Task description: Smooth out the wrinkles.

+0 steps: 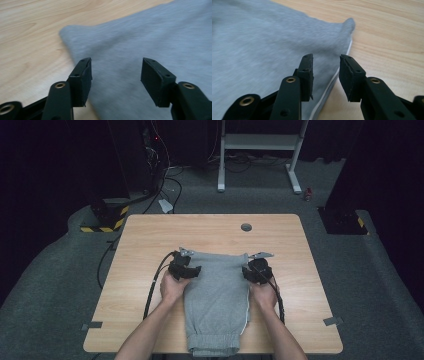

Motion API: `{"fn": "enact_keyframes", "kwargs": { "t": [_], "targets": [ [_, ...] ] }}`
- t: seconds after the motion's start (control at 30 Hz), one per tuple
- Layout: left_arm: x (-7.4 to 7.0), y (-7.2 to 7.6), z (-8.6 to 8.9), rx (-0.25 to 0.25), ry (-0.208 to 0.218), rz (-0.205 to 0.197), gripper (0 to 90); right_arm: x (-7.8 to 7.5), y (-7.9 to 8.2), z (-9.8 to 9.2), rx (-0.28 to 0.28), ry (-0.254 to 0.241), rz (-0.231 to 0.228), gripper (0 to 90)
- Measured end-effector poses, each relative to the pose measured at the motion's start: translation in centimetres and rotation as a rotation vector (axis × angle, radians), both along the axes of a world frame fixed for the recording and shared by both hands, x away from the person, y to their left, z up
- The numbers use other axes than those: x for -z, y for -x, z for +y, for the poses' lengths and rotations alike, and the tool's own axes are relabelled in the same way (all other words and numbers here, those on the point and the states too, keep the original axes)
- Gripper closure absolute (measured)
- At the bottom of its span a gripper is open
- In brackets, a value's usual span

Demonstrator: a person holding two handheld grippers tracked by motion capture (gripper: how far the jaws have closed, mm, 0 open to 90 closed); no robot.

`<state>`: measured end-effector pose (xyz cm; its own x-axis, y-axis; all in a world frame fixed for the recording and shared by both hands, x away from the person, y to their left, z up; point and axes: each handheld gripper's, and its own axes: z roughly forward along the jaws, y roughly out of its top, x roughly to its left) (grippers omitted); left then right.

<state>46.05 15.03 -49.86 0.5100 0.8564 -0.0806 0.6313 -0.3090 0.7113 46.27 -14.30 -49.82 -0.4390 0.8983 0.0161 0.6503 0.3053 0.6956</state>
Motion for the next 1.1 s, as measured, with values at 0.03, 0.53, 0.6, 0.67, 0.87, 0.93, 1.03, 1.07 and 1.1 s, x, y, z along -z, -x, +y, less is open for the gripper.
{"fn": "enact_keyframes", "kwargs": {
  "t": [0.03, 0.53, 0.6, 0.67, 0.87, 0.93, 1.03, 1.07, 1.1],
  "targets": [
    [0.0, 0.6, 0.1, 0.011, 0.02, 0.012, 39.8, -0.2, 0.8, -0.2, -0.02, -0.014, -0.001, 61.9],
    [1.6, 7.1, 0.0, 0.126, -0.049, 0.014, 39.8, 1.2, 6.7, 0.4, -0.194, -0.043, 0.045, 56.9],
    [1.6, 6.7, -0.1, 0.136, -0.06, 0.006, 40.0, 1.4, 6.3, 0.2, -0.186, -0.044, 0.048, 57.3],
    [1.7, 6.0, -0.3, 0.132, -0.055, 0.002, 39.9, 1.4, 5.8, 0.2, -0.185, -0.021, 0.037, 57.3],
    [1.7, 4.0, -0.9, 0.105, -0.04, 0.012, 39.8, 1.4, 4.1, -0.1, -0.134, -0.006, 0.03, 57.3],
    [1.4, 3.7, -0.8, 0.102, -0.022, 0.042, 39.3, 1.2, 3.9, -0.2, -0.12, -0.008, 0.01, 57.7],
    [0.9, 4.6, -0.4, 0.114, 0.016, 0.041, 38.8, 0.7, 4.7, -0.8, -0.109, -0.082, -0.016, 57.7],
    [0.7, 5.3, -0.2, 0.12, 0.019, 0.037, 38.8, 0.5, 5.2, -1.0, -0.114, -0.105, -0.02, 57.6],
    [0.6, 5.7, -0.2, 0.128, 0.019, 0.035, 38.7, 0.3, 6.0, -1.1, -0.123, -0.119, -0.02, 57.6]
  ]
}}
